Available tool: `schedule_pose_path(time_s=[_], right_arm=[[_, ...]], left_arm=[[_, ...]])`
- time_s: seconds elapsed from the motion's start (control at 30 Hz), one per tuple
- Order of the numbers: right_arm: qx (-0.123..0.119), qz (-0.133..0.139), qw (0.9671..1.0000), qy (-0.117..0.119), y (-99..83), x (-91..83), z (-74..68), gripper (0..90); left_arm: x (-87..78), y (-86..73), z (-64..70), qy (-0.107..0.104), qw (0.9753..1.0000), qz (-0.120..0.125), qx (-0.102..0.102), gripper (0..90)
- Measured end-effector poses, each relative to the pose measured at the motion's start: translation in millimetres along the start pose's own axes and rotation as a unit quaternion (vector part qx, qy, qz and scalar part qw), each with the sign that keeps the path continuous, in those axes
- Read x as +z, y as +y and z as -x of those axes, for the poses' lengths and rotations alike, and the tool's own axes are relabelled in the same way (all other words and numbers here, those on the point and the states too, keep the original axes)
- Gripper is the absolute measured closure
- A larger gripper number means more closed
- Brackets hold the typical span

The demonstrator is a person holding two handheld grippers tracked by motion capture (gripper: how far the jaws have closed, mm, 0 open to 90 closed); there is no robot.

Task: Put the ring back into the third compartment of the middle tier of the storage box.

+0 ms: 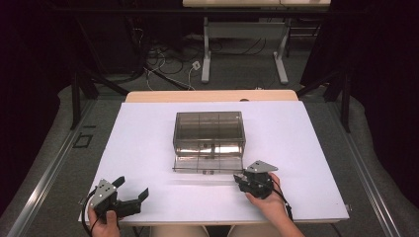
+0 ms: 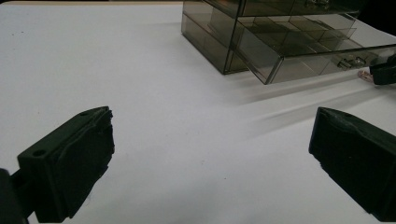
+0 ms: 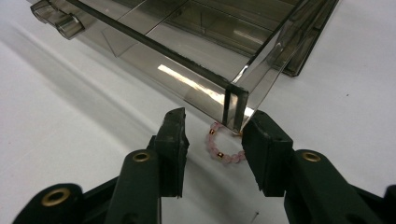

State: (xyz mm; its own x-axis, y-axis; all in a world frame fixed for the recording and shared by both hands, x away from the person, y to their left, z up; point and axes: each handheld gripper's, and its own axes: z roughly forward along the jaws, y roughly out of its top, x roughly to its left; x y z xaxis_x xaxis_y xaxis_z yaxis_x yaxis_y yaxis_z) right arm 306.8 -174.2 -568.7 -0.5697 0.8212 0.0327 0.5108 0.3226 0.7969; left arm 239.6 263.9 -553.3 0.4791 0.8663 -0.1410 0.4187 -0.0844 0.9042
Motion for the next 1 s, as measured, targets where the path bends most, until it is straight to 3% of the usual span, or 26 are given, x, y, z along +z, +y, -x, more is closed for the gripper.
schedule_pose_path(time_s=[0.2, 0.3, 0.33, 0.67, 0.77, 1.0], right_arm=[[-0.006, -0.003, 1.0, -0.005, 0.7, 2.9, -0.4, 65.2], [-0.012, -0.019, 0.9997, -0.011, 1.6, 2.9, -1.4, 67.8], [-0.007, -0.011, 0.9998, -0.012, 1.1, 4.0, -1.0, 69.8], [0.006, -0.016, 0.9998, -0.011, 1.4, 2.1, 5.9, 86.4], [0.022, -0.017, 0.9996, -0.004, 0.7, 1.2, 7.9, 87.3], [0.023, -0.016, 0.9996, -0.006, -0.4, -0.9, 10.0, 87.7]], left_arm=[[-0.1, 0.1, 0.1, 0.0, 1.0, 0.0, 0.0, 0.4], [-0.2, 0.2, 0.2, 0.0, 1.0, 0.001, 0.0, 0.4], [-0.3, 0.1, 0.1, 0.0, 1.0, 0.001, 0.0, 0.4], [-0.6, 0.0, -0.2, 0.001, 1.0, 0.003, 0.0, 0.4], [-0.6, -0.1, -0.2, 0.001, 1.0, 0.002, 0.0, 0.4], [-0.5, 0.0, 0.0, 0.001, 1.0, 0.002, 0.0, 0.4]])
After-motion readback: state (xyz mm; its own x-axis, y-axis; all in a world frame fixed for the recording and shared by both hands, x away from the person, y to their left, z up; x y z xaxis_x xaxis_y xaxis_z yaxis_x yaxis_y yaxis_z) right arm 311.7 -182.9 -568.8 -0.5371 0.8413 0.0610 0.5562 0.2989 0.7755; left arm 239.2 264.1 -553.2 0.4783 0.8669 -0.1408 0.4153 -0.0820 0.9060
